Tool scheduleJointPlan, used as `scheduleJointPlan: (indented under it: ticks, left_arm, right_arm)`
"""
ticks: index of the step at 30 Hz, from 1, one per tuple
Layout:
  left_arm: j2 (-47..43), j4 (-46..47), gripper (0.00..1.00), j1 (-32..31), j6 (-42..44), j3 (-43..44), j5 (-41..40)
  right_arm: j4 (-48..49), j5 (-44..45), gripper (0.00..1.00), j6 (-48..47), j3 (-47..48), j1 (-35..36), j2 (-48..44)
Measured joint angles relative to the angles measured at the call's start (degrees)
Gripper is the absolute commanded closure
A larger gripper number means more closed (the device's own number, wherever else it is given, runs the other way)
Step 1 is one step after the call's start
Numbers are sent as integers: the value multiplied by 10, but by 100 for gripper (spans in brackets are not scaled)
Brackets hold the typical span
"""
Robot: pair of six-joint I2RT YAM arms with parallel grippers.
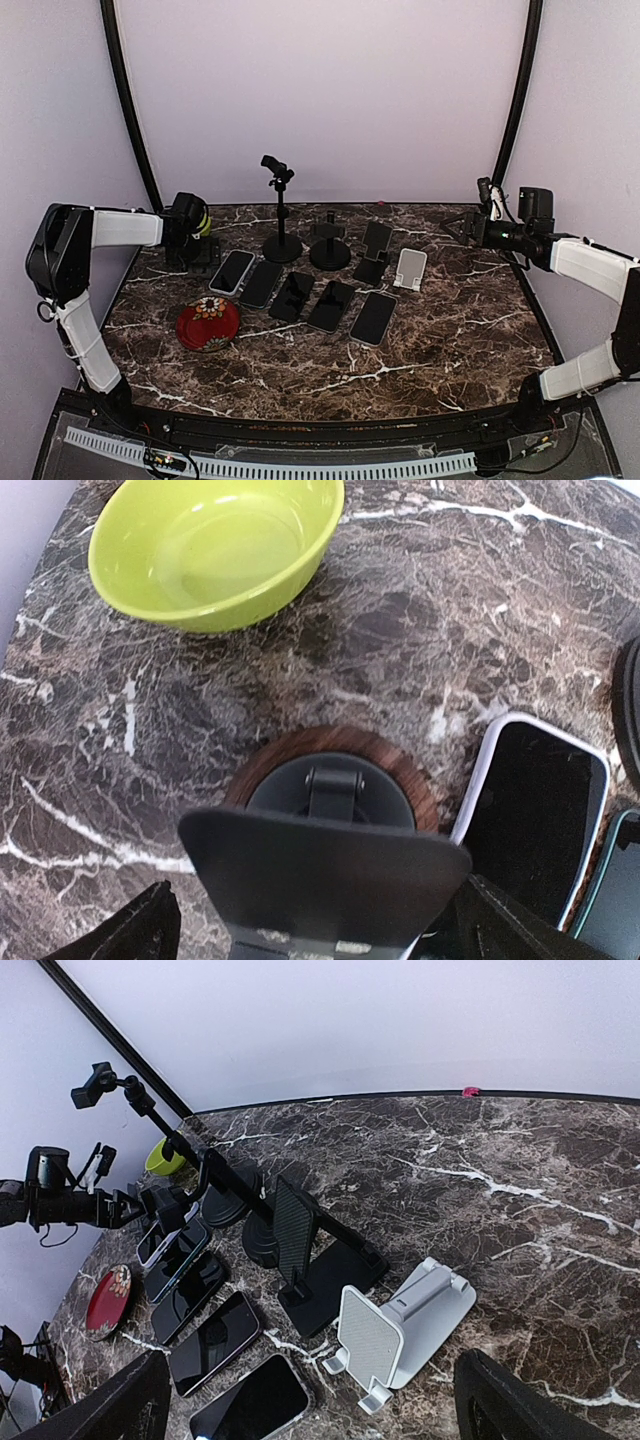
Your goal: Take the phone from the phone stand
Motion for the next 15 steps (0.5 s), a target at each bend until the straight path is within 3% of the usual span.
scheduleJointPlan:
  ticks: [15]
  left_arm:
    - [42, 23, 26, 17, 13, 25, 23]
  right_arm:
    - [0, -1, 1, 0, 0, 0, 0]
